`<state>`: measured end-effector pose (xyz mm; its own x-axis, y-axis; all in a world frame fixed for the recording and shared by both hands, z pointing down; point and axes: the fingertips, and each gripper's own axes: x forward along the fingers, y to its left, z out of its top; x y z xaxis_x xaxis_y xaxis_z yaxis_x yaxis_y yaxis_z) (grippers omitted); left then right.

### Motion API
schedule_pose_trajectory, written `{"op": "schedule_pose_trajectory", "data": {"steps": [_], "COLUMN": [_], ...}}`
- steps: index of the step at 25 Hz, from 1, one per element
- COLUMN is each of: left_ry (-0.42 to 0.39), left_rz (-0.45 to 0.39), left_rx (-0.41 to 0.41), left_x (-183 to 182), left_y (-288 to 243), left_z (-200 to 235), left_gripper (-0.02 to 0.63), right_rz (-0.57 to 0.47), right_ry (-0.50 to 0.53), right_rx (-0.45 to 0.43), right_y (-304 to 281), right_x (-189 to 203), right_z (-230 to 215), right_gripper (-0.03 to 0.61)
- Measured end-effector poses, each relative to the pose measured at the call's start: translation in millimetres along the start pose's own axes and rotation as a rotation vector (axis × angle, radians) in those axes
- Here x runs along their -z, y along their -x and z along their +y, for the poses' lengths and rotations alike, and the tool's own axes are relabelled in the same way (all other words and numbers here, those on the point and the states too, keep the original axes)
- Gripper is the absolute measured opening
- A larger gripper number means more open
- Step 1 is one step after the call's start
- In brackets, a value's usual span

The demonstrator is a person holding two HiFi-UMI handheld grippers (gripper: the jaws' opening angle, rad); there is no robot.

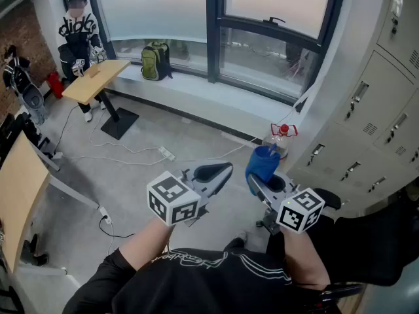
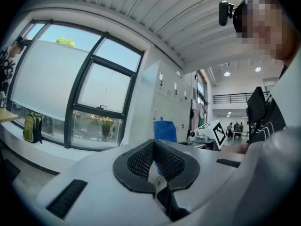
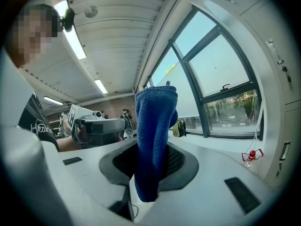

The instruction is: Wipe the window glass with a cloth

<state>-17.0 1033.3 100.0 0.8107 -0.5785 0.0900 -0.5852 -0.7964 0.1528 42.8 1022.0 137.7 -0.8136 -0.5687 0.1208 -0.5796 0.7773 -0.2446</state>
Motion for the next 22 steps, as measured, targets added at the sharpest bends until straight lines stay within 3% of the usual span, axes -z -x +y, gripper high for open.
{"op": "schedule_pose_trajectory", "data": {"steps": [14, 22], "left_ry": [0.014, 0.01], "left_rz": [0.0, -0.023], "left_rx": [-0.009, -0.091], "left_x": [0.8, -4.8], "left_y": [6.0, 17.0], "left_z": [14.0, 56.7], "left_gripper": [0.005, 0.005], "right_rz": [0.012, 0.039], "right_ry": [-0.032, -0.044], "right_rx": [0.001, 0.014], "right_y": [-10.4, -19.8], "right_x": [0.3, 5.1], "right_z": [-11.5, -26.0], "right_gripper": [0.094, 0.094]}}
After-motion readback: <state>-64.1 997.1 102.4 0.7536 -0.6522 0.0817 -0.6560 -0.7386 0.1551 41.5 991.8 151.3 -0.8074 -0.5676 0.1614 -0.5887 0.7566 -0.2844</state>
